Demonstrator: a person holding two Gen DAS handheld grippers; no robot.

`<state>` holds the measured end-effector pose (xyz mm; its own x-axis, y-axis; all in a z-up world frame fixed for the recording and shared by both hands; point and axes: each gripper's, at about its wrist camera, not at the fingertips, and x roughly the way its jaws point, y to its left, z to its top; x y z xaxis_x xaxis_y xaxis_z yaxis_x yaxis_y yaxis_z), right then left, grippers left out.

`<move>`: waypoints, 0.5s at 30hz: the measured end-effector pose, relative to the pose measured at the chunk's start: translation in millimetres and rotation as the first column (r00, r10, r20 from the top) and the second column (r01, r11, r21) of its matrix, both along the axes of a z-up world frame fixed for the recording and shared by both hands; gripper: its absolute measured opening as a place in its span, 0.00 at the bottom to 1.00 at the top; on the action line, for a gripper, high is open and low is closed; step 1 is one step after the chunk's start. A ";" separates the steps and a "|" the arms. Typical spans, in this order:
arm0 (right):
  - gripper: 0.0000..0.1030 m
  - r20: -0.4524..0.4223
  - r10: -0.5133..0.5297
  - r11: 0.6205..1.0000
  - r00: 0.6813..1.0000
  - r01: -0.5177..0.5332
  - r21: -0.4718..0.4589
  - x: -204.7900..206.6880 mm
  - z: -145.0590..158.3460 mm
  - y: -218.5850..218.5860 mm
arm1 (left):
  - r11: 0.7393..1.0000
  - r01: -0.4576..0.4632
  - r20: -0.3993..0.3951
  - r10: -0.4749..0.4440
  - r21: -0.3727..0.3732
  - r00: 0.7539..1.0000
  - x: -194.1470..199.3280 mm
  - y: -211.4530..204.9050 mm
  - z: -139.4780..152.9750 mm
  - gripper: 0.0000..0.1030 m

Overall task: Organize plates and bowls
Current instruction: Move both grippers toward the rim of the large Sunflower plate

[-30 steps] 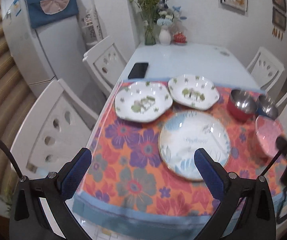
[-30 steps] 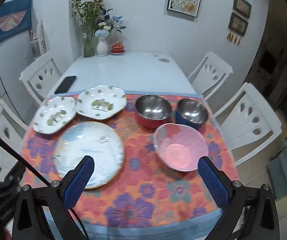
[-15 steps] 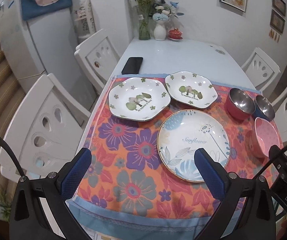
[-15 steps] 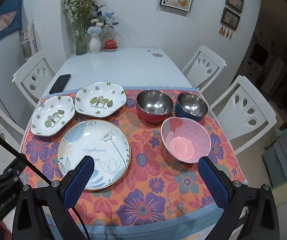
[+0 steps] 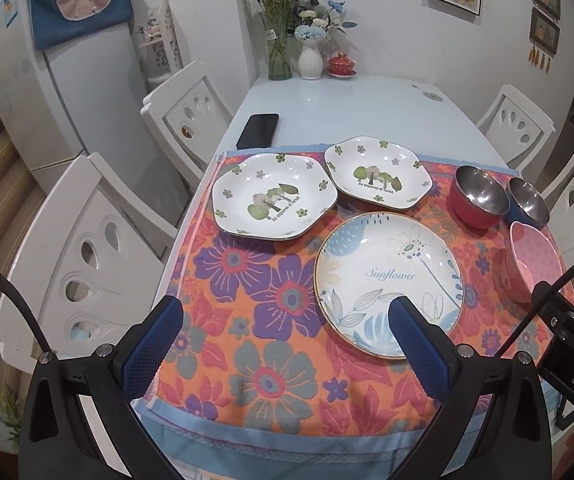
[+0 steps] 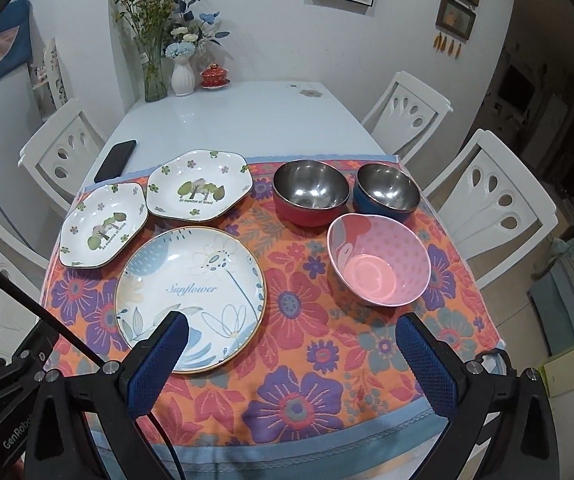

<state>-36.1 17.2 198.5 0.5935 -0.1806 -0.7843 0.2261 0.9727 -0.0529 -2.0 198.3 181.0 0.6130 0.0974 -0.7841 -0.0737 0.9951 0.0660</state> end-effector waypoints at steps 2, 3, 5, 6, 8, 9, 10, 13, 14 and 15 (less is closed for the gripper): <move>1.00 0.000 0.003 1.000 1.000 -0.003 0.004 0.5 0.4 1.4 | 1.000 -0.004 -0.004 0.004 -0.001 1.000 -0.4 0.4 -0.4 0.99; 1.00 0.000 0.005 1.000 1.000 -0.005 0.007 0.1 0.5 1.7 | 1.000 -0.005 -0.005 0.005 -0.003 1.000 -0.6 0.8 -0.6 0.99; 1.00 0.002 0.007 1.000 1.000 -0.007 0.010 -0.6 0.7 2.1 | 1.000 -0.008 -0.005 0.008 -0.005 1.000 -1.4 1.6 -1.4 0.99; 1.00 0.002 0.007 1.000 1.000 -0.007 0.011 -0.4 0.5 2.6 | 1.000 -0.009 -0.007 0.009 -0.003 1.000 -1.5 1.7 -1.9 0.99; 1.00 -0.001 0.008 1.000 1.000 -0.008 0.015 -0.7 0.1 2.5 | 1.000 -0.010 -0.011 0.010 -0.002 1.000 -1.7 1.3 -2.6 0.99; 1.00 -0.003 0.010 1.000 1.000 -0.010 0.018 -1.0 -0.6 2.7 | 1.000 -0.008 -0.013 0.008 -0.002 1.000 -1.8 0.7 -3.3 0.99; 1.00 -0.007 0.010 1.000 1.000 -0.010 0.018 -0.8 -1.3 3.3 | 1.000 -0.007 -0.014 0.007 -0.001 1.000 -1.9 0.5 -3.7 0.99; 1.00 -0.012 0.009 1.000 1.000 -0.009 0.022 0.1 -3.3 3.3 | 1.000 -0.004 -0.014 0.004 0.002 1.000 -2.6 -0.1 -5.0 0.99; 1.00 -0.015 0.008 1.000 1.000 -0.007 0.023 0.3 -4.1 2.9 | 1.000 -0.003 -0.014 0.003 0.003 1.000 -2.7 0.0 -5.4 0.99; 1.00 -0.019 0.006 1.000 1.000 -0.006 0.026 0.6 -5.1 2.5 | 1.000 -0.001 -0.015 0.001 0.004 1.000 -2.5 0.0 -6.1 0.99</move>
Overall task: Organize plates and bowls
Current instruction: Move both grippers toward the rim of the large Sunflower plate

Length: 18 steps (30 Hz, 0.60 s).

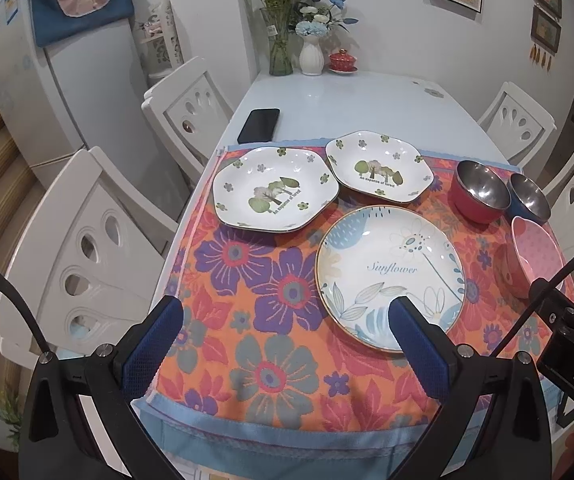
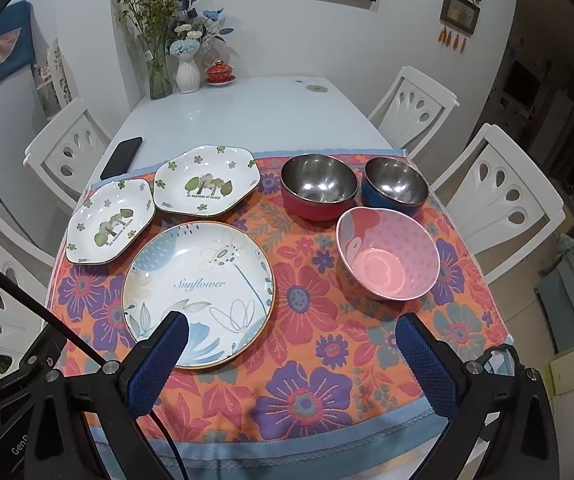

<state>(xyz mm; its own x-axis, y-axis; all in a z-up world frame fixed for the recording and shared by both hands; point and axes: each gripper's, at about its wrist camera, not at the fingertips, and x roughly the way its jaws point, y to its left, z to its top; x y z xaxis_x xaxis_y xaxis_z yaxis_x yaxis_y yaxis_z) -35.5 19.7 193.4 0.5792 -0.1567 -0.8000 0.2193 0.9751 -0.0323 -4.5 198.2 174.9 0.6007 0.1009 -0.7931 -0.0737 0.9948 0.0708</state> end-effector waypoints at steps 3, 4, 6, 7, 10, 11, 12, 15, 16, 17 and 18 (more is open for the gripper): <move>1.00 -0.005 -0.001 1.000 1.000 0.001 0.000 1.3 -1.2 -0.7 | 1.000 -0.001 -0.004 0.001 -0.004 1.000 0.8 0.2 -1.3 0.99; 1.00 -0.004 -0.002 1.000 1.000 0.002 -0.003 1.3 -1.4 -0.5 | 1.000 0.000 -0.004 0.000 -0.006 1.000 1.0 0.5 -1.7 0.99; 1.00 -0.004 0.000 1.000 1.000 0.000 -0.004 1.7 -1.4 0.7 | 1.000 0.001 -0.002 -0.001 -0.004 1.000 0.4 -0.2 -1.8 0.99; 1.00 -0.005 0.001 1.000 1.000 -0.001 -0.004 2.1 -1.4 0.6 | 1.000 0.002 -0.003 -0.002 -0.004 1.000 1.1 -0.8 -2.1 0.99; 1.00 -0.014 -0.004 1.000 1.000 0.004 -0.006 2.8 -3.7 1.1 | 1.000 0.008 -0.009 -0.008 0.001 1.000 2.6 -1.9 -5.4 0.99; 1.00 -0.013 -0.016 1.000 1.000 0.016 -0.003 2.3 -4.3 -0.3 | 1.000 0.009 -0.012 -0.009 0.002 1.000 3.0 -2.4 -6.5 0.99; 1.00 -0.012 -0.019 1.000 1.000 0.019 0.004 2.0 -4.8 -1.0 | 1.000 0.011 -0.014 -0.011 0.001 1.000 3.2 -2.0 -7.6 0.99; 1.00 -0.011 -0.027 0.999 1.000 0.027 0.024 3.0 -6.2 -3.7 | 1.000 0.008 -0.017 -0.008 0.000 1.000 4.2 0.7 -9.0 0.99; 1.00 -0.012 -0.028 0.999 1.000 0.028 0.028 3.4 -6.7 -3.6 | 1.000 0.005 -0.018 -0.005 -0.001 1.000 4.4 2.1 -9.3 0.99; 1.00 -0.016 -0.032 0.999 0.999 0.033 0.029 3.8 -7.5 -4.3 | 1.000 0.003 -0.018 -0.003 -0.003 1.000 4.5 3.6 -9.5 0.99; 1.00 -0.017 -0.036 0.999 0.999 0.036 0.032 4.1 -8.4 -4.6 | 1.000 0.002 -0.018 -0.002 -0.004 1.000 4.5 5.5 -9.3 0.99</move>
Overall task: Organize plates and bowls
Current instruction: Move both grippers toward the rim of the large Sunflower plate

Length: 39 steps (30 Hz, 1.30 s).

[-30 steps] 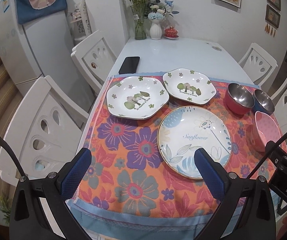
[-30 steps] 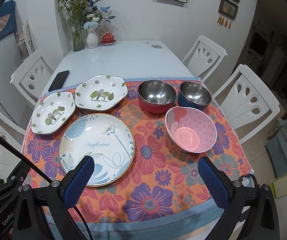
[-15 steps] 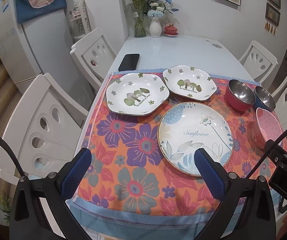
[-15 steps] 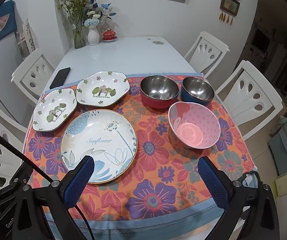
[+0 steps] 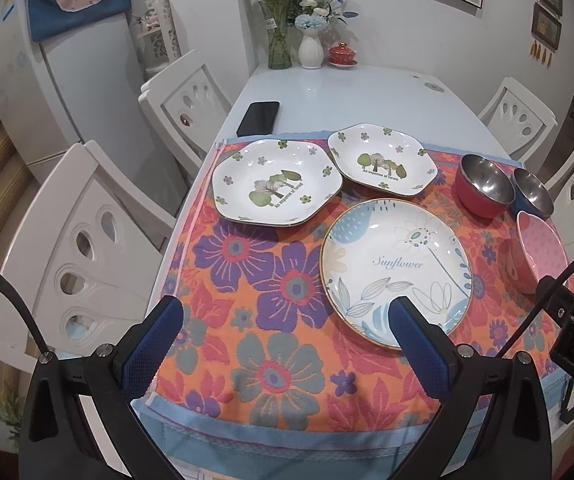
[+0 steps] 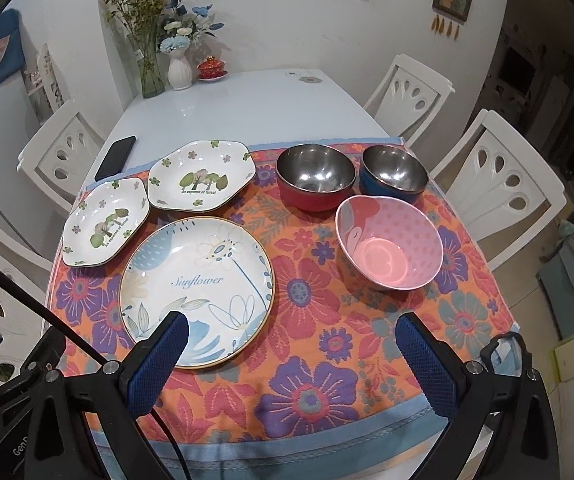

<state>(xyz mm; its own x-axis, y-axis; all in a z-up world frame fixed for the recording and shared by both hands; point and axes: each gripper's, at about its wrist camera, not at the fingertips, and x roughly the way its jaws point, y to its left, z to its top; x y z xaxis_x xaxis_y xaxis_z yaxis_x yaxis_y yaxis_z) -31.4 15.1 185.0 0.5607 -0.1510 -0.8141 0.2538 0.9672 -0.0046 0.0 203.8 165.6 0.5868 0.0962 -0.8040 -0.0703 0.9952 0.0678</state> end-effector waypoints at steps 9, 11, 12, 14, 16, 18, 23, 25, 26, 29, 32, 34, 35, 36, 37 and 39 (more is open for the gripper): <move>1.00 -0.003 -0.010 1.000 1.000 0.010 -0.007 -0.2 -0.6 4.6 | 1.000 -0.002 -0.001 0.002 -0.005 1.000 0.6 6.1 -0.2 0.99; 1.00 0.007 -0.014 1.000 1.000 0.014 0.004 -0.8 0.5 3.7 | 1.000 0.001 0.001 -0.001 -0.007 1.000 1.0 6.0 -0.2 0.99; 1.00 0.011 -0.020 1.000 1.000 0.019 0.008 -1.7 1.2 3.2 | 1.000 0.001 0.002 -0.001 -0.007 1.000 1.0 5.7 -0.4 0.99; 1.00 0.017 -0.027 1.000 1.000 0.026 0.016 -3.4 1.8 2.9 | 1.000 0.005 0.003 -0.005 -0.011 1.000 0.7 5.5 -0.6 0.99; 1.00 0.016 -0.032 0.999 0.999 0.032 0.022 -4.0 1.7 2.1 | 1.000 0.010 0.005 -0.010 -0.011 1.000 0.6 4.7 -0.2 0.99; 1.00 0.013 -0.038 0.999 0.999 0.037 0.033 -4.5 0.4 0.3 | 1.000 0.014 0.006 -0.014 -0.010 1.000 0.6 4.4 -0.1 0.99; 1.00 0.016 -0.022 0.999 1.000 0.022 0.040 -6.3 0.1 2.2 | 1.000 0.023 0.002 -0.023 -0.013 1.000 1.9 3.0 -0.5 0.99; 1.00 0.020 -0.014 0.999 1.000 0.013 0.039 -6.4 1.0 3.4 | 0.999 0.028 -0.003 -0.028 -0.017 1.000 3.0 1.8 -1.0 0.99; 1.00 0.024 -0.012 0.999 1.000 0.010 0.044 -7.0 1.5 3.1 | 0.999 0.031 -0.005 -0.032 -0.018 0.999 3.6 1.2 -1.0 0.99; 1.00 0.023 -0.015 0.999 1.000 0.014 0.031 -5.4 1.7 3.1 | 0.999 0.042 -0.004 -0.042 -0.011 0.999 4.3 -2.5 -0.9 0.99; 1.00 0.011 -0.022 0.999 1.000 0.022 0.029 -2.6 -0.9 1.1 | 0.999 0.049 -0.005 -0.049 -0.008 0.999 6.2 -4.1 -1.0 0.99; 1.00 0.002 -0.023 0.999 1.000 0.022 0.033 -0.1 -3.0 0.0 | 0.999 0.050 -0.008 -0.050 -0.006 0.999 8.2 -4.7 -1.7 0.99; 1.00 -0.001 -0.022 0.999 1.000 0.022 0.036 1.3 -3.6 -0.8 | 0.999 0.050 -0.011 -0.050 -0.004 0.999 9.6 -4.8 -1.9 0.99; 1.00 -0.001 -0.022 0.999 1.000 0.022 0.041 2.4 -3.4 -1.6 | 0.999 0.051 -0.012 -0.051 -0.004 0.999 10.9 -4.9 -1.7 0.99; 1.00 0.000 -0.021 0.999 1.000 0.021 0.045 3.8 -3.2 -1.8 | 0.999 0.051 -0.012 -0.051 -0.004 0.999 12.7 -5.2 -0.9 0.99; 1.00 0.008 -0.019 0.999 1.000 0.019 0.051 7.0 -1.0 -2.6 | 0.999 0.050 -0.003 -0.050 -0.001 0.999 16.0 -5.4 1.6 0.99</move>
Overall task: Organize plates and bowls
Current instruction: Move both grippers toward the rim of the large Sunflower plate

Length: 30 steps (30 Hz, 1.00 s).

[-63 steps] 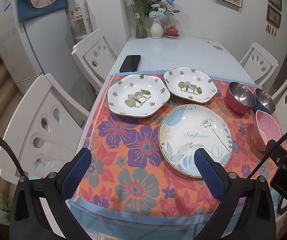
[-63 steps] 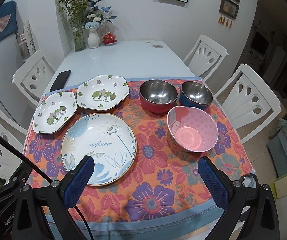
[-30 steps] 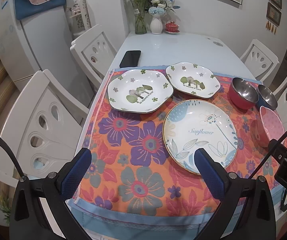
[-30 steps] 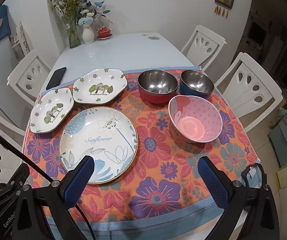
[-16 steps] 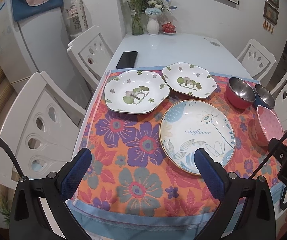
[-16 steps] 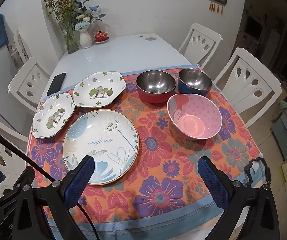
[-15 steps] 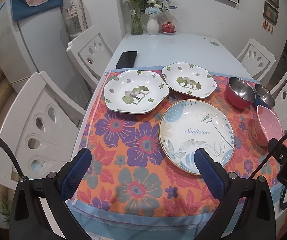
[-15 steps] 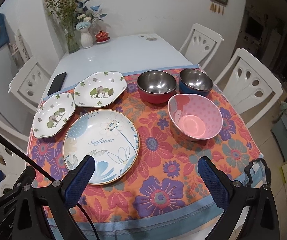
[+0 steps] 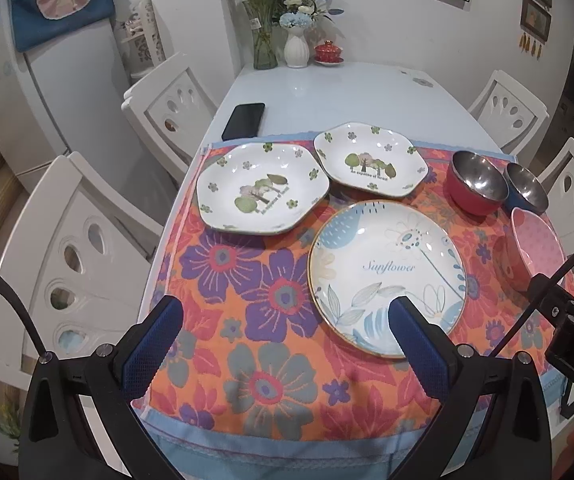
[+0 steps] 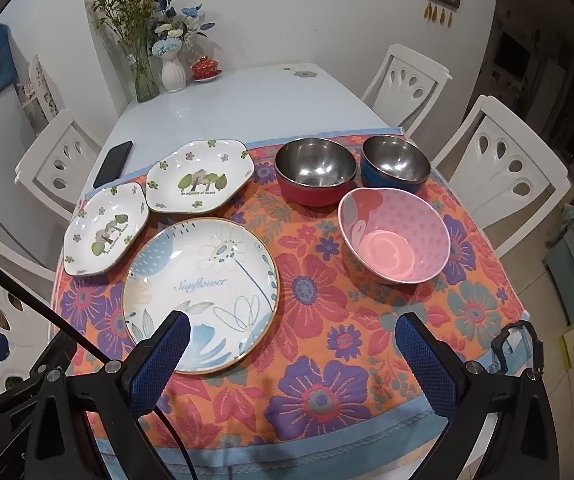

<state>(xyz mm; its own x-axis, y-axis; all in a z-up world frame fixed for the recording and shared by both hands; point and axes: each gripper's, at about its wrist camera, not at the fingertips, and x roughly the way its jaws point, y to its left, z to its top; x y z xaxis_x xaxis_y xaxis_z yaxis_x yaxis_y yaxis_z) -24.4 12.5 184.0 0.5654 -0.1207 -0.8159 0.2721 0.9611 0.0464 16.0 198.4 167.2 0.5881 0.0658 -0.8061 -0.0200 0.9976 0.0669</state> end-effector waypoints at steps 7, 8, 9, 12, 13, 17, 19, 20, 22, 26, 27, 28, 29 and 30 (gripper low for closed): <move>1.00 0.003 0.003 1.000 1.000 -0.003 -0.001 15.2 1.8 -0.3 | 1.000 0.009 0.006 -0.009 0.012 1.000 16.6 -3.0 -0.3 0.99; 1.00 0.000 0.002 1.000 1.000 -0.002 -0.002 18.1 0.8 -0.3 | 1.000 0.009 0.004 -0.009 0.013 1.000 19.9 -2.9 -1.2 0.99; 1.00 -0.004 0.003 1.000 1.000 -0.003 0.000 21.7 -0.7 -0.6 | 1.000 0.008 0.002 -0.008 0.011 1.000 23.6 -2.4 -2.3 0.99; 1.00 -0.017 0.005 1.000 1.000 -0.005 0.003 30.5 -5.6 -0.6 | 1.000 0.006 -0.009 -0.006 0.003 1.000 33.0 -0.5 -6.6 0.99; 1.00 -0.023 0.007 1.000 1.000 -0.007 0.005 33.9 -8.2 -0.5 | 1.000 0.005 -0.015 -0.005 0.001 1.000 36.4 0.4 -9.1 0.99; 1.00 -0.051 0.008 1.000 0.999 -0.007 0.010 47.6 -19.1 0.2 | 1.000 -0.001 -0.051 0.001 -0.001 0.999 48.3 4.2 -21.4 0.99; 1.00 -0.070 0.009 1.000 0.998 -0.008 0.012 55.7 -26.2 0.2 | 1.000 -0.002 -0.065 0.002 0.000 0.998 53.5 5.5 -26.8 0.99; 1.00 -0.083 0.011 1.000 0.996 -0.010 0.011 60.6 -30.3 0.7 | 1.000 -0.004 -0.072 0.004 0.003 0.997 56.0 6.3 -28.9 0.99; 1.00 -0.097 0.013 1.000 0.995 -0.012 0.013 67.2 -35.7 1.8 | 1.000 -0.007 -0.082 0.007 0.000 0.997 61.1 8.5 -32.8 0.99; 1.00 -0.109 0.023 1.000 0.994 -0.023 0.003 79.0 -40.1 4.6 | 1.000 -0.008 -0.086 0.007 -0.010 0.996 69.3 10.5 -35.2 0.99; 1.00 -0.108 0.026 1.000 0.994 -0.026 -0.001 80.3 -40.1 5.6 | 1.000 -0.006 -0.085 0.005 -0.012 0.996 70.2 10.3 -35.0 0.99; 1.00 -0.107 0.028 1.000 0.994 -0.029 -0.004 81.4 -39.7 6.5 | 1.000 -0.005 -0.083 0.004 -0.013 0.997 70.8 10.4 -34.9 0.99; 1.00 -0.106 0.033 0.999 0.994 -0.034 -0.008 82.8 -39.4 8.1 | 1.000 -0.004 -0.080 0.003 -0.013 0.997 70.8 10.1 -34.6 0.99; 1.00 -0.105 0.039 0.999 0.994 -0.041 -0.011 83.5 -39.2 9.7 | 1.000 -0.004 -0.079 0.002 -0.014 0.997 71.1 10.1 -34.5 0.99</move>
<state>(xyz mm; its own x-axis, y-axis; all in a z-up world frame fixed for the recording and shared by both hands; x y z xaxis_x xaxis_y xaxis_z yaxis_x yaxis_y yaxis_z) 59.1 22.3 144.8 0.4815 -0.1111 -0.8694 0.2362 0.9717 0.0066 87.1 208.5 132.7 0.5223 0.0555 -0.8509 -0.0182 0.9984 0.0539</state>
